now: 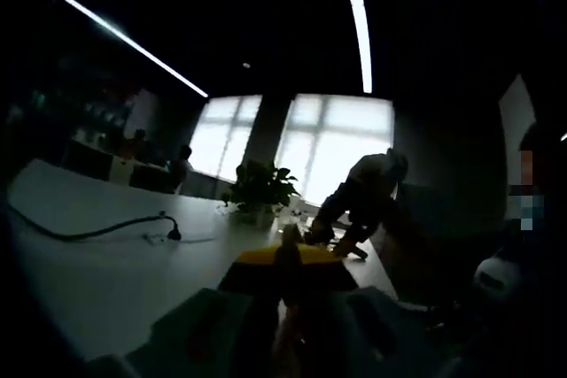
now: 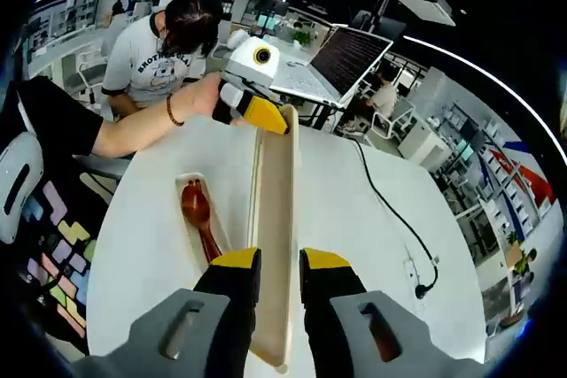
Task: Arrange the utensils inside the cutlery case until each visible utensil rests in its matching compartment.
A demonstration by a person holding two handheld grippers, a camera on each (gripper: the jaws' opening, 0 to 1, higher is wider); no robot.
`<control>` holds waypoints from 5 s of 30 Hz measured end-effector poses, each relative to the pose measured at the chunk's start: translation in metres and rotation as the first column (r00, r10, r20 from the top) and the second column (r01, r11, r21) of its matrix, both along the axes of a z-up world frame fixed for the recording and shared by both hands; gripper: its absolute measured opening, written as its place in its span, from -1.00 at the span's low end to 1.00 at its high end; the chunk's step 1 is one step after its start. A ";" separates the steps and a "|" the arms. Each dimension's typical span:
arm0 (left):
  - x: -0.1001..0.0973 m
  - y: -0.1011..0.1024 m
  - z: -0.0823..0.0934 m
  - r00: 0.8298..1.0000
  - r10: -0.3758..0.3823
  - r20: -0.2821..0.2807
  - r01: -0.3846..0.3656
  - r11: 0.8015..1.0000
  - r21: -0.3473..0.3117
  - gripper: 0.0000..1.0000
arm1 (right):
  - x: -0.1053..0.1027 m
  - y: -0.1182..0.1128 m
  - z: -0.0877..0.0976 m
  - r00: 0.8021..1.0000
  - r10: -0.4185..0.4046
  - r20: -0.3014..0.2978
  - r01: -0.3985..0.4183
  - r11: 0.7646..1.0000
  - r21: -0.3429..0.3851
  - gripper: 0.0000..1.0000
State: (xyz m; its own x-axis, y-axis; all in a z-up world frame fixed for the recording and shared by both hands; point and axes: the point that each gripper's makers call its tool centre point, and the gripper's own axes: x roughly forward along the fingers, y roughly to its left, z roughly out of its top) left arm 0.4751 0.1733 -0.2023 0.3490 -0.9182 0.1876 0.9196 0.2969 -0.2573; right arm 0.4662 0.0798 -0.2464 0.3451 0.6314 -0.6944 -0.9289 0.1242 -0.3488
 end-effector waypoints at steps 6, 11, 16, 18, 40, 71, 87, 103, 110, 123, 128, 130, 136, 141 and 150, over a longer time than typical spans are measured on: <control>-0.005 -0.001 0.006 1.000 -0.025 0.011 0.025 0.999 -0.032 -0.93 | -0.006 0.011 -0.004 0.995 0.059 -0.077 -0.066 0.993 -0.097 -0.84; -0.018 -0.010 0.003 0.995 -0.076 0.067 0.074 0.997 0.031 -0.90 | -0.016 0.008 -0.012 0.992 0.044 -0.115 -0.059 0.990 -0.130 -0.94; -0.020 -0.019 -0.003 0.995 -0.097 -0.003 0.097 0.994 0.040 -0.86 | -0.016 -0.002 -0.015 0.992 -0.013 -0.124 0.000 0.995 -0.102 -0.96; -0.022 -0.026 -0.010 0.992 -0.105 -0.071 0.108 0.993 0.050 -0.80 | -0.017 -0.007 -0.017 0.993 -0.051 -0.111 0.036 0.991 -0.128 -0.96; -0.088 0.023 -0.076 0.994 0.074 -0.086 -0.033 0.914 0.404 0.62 | -0.013 -0.011 0.011 0.859 -0.125 0.496 0.118 0.992 0.045 -0.96; -0.097 0.036 -0.139 0.969 0.222 -0.112 -0.142 0.863 0.484 0.09 | -0.036 -0.016 0.005 0.749 -0.381 0.541 0.105 0.875 0.472 -0.95; -0.079 0.032 -0.145 0.975 0.221 -0.015 -0.175 0.812 0.556 -0.24 | -0.030 -0.013 -0.015 0.728 -0.392 0.562 0.124 0.882 0.455 -0.95; -0.068 -0.001 -0.147 0.983 0.185 0.000 -0.149 0.795 0.588 -0.23 | -0.041 -0.040 -0.010 0.625 -0.441 0.644 0.179 0.884 0.431 -0.94; -0.068 -0.009 -0.146 0.984 0.175 -0.020 -0.134 0.818 0.560 -0.23 | -0.042 -0.043 -0.012 0.600 -0.428 0.676 0.184 0.896 0.404 -0.94; -0.063 -0.011 -0.148 0.990 0.144 0.007 -0.123 0.821 0.558 -0.23 | -0.047 -0.023 -0.039 0.547 -0.173 0.819 0.115 0.985 0.131 -0.94; -0.070 -0.014 -0.146 0.994 0.111 -0.016 -0.085 0.838 0.540 -0.01 | -0.051 -0.017 -0.053 0.507 -0.054 0.860 0.102 0.995 0.002 -0.94; -0.071 -0.015 -0.148 0.994 0.109 -0.008 -0.087 0.830 0.550 0.05 | -0.052 -0.014 -0.059 0.487 0.001 0.873 0.097 0.994 -0.055 -0.94; -0.068 -0.011 -0.164 0.993 0.121 0.006 -0.099 0.779 0.619 0.11 | -0.052 -0.007 -0.067 0.465 0.069 0.882 0.103 0.986 -0.132 -0.94; -0.068 -0.010 -0.164 0.993 0.121 -0.004 -0.092 0.780 0.619 0.09 | -0.049 0.001 -0.068 0.430 0.135 0.893 0.121 0.971 -0.206 -0.94; -0.067 -0.010 -0.165 0.993 0.119 -0.009 -0.087 0.775 0.626 0.05 | -0.039 0.002 -0.062 0.346 0.171 0.922 0.220 0.941 -0.257 -0.94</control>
